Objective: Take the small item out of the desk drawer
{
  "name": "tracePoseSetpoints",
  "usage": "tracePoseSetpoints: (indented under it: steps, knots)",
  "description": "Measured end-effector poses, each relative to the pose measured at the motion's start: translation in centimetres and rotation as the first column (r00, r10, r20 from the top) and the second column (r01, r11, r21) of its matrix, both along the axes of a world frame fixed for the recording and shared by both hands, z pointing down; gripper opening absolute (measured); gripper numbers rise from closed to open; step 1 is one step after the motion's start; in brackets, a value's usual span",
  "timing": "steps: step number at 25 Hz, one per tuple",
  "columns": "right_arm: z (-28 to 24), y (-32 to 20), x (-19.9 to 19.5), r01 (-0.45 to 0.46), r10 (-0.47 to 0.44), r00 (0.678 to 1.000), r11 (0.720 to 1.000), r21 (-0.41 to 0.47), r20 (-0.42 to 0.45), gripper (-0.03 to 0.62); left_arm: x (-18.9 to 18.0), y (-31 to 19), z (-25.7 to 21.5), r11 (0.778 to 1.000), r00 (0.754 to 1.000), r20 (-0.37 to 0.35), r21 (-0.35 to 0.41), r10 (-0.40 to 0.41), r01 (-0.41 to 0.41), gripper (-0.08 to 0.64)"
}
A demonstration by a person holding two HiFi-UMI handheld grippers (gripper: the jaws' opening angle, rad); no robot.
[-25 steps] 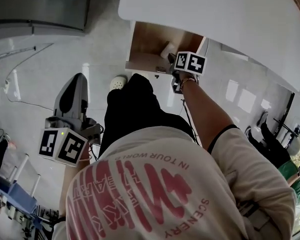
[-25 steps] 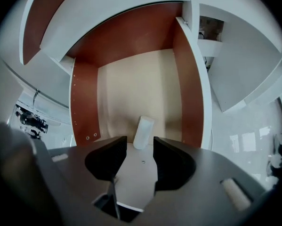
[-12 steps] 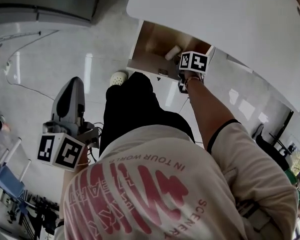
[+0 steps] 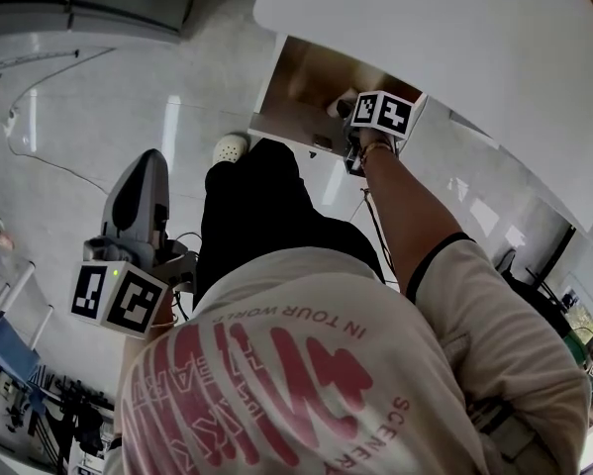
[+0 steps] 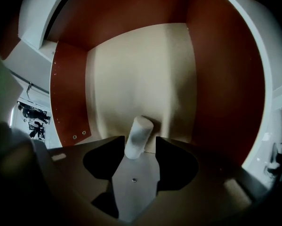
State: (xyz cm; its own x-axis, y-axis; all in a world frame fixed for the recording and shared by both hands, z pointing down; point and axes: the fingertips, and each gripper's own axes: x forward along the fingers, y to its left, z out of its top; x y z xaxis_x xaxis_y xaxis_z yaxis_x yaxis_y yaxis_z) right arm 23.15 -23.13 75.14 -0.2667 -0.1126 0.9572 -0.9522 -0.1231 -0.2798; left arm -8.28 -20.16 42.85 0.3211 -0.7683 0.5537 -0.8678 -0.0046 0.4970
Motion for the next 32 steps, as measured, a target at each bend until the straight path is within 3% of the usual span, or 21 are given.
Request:
tracePoseSetpoints:
  steps: [8, 32]
  knots:
    - [0.7, -0.6, 0.7, -0.095, 0.095, 0.995, 0.995, -0.006, 0.011, 0.222, -0.1, 0.5, 0.4, 1.000, 1.000, 0.000, -0.010, -0.008, 0.008, 0.003]
    - [2.6, -1.3, -0.1, -0.114, 0.114, 0.993, 0.993, -0.019, 0.031, 0.241, 0.2, 1.9, 2.5, 0.998, 0.999, -0.006, -0.050, -0.037, 0.037, 0.003]
